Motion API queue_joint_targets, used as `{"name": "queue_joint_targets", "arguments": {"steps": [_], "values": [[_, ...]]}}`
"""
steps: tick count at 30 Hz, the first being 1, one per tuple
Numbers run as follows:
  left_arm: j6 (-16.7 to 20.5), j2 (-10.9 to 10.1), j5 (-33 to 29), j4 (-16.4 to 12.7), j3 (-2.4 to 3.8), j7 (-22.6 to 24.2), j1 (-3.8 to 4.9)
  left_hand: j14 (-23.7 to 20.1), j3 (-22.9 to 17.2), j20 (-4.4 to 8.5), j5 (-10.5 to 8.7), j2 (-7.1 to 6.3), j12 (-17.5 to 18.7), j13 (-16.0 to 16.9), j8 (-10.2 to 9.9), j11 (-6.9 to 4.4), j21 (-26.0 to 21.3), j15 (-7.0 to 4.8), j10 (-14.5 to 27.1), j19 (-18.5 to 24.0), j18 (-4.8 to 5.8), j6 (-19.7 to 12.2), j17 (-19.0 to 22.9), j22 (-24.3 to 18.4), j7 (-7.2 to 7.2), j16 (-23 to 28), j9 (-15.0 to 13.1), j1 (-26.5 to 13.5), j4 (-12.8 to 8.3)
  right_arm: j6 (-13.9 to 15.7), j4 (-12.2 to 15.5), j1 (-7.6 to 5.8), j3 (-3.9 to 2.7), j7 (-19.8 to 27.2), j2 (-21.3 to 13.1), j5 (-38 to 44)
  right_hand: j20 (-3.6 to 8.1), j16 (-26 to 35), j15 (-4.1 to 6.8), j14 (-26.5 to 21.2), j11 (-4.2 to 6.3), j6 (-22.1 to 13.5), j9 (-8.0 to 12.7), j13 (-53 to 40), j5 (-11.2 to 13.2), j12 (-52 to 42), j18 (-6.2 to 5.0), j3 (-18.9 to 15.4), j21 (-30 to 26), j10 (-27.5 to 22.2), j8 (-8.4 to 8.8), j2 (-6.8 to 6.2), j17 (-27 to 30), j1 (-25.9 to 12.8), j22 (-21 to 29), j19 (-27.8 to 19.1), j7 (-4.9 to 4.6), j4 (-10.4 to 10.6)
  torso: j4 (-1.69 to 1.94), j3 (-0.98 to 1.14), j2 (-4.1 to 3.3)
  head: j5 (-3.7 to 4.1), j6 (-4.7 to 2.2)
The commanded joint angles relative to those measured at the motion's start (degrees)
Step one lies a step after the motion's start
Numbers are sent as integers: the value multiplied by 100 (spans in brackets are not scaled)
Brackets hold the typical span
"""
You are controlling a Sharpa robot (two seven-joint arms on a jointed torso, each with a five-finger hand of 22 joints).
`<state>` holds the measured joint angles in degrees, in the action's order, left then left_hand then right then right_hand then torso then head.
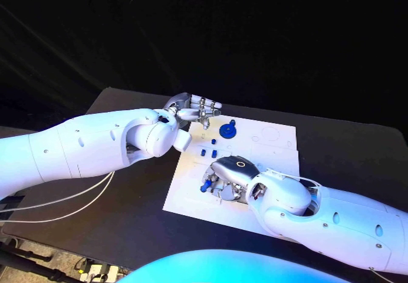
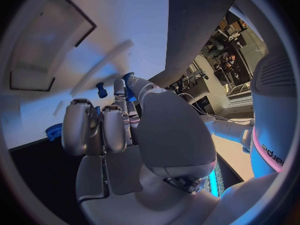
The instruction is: Assemble the parts on the task board
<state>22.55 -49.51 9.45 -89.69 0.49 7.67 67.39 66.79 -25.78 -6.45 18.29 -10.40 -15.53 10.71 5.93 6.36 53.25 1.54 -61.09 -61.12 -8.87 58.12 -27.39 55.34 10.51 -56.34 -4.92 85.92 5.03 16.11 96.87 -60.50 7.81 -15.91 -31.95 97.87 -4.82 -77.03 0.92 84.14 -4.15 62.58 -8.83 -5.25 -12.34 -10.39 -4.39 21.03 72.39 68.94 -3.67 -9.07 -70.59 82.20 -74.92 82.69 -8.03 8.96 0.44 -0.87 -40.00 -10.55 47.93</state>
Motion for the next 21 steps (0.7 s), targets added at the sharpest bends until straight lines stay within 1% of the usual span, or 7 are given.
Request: {"name": "queue_joint_targets", "arguments": {"steps": [1,8,18,21], "values": [[-99,2,-17,-15,4,12,5,-29,-7,-15,2,71,-14,6,-7,6,-38,4,49,36,-79,-34,5,0,6,33,6,2,-27,-120,2,5,1,-75,9,87,-50,-28,-38,228,13,-70,12,-9,35,40,82,-14,-17,-30,19,-7,-2,-64,-915,-4,4,31,2,2,-3,-3,-3],[-98,-1,-17,-15,4,10,5,-29,-7,-15,2,71,-14,6,-7,6,-38,4,49,36,-79,-34,5,0,6,33,6,2,-27,-96,22,5,1,-57,4,86,-56,-37,-37,228,18,-113,25,-18,35,40,82,-38,-10,-20,12,-36,-9,-116,-921,0,14,52,0,4,-2,-8,-3],[-106,0,-17,-8,4,1,5,-31,-8,-17,1,73,-24,7,-3,7,-37,5,59,39,-79,-35,9,2,6,32,7,0,-32,150,116,7,1,21,-22,67,-53,-55,-21,232,43,-138,35,-42,32,11,89,-44,34,53,2,-42,-26,-128,-941,21,30,49,2,9,-6,-13,0],[-112,0,-17,-7,4,-3,5,-31,-8,-17,1,73,-24,7,-3,7,-37,5,59,39,-79,-35,9,2,6,32,7,0,-32,198,134,7,1,31,-27,65,-52,-55,-20,232,44,-139,35,-43,32,10,89,-44,35,56,2,-43,-26,-129,-942,22,31,49,1,6,-3,-15,1]]}}
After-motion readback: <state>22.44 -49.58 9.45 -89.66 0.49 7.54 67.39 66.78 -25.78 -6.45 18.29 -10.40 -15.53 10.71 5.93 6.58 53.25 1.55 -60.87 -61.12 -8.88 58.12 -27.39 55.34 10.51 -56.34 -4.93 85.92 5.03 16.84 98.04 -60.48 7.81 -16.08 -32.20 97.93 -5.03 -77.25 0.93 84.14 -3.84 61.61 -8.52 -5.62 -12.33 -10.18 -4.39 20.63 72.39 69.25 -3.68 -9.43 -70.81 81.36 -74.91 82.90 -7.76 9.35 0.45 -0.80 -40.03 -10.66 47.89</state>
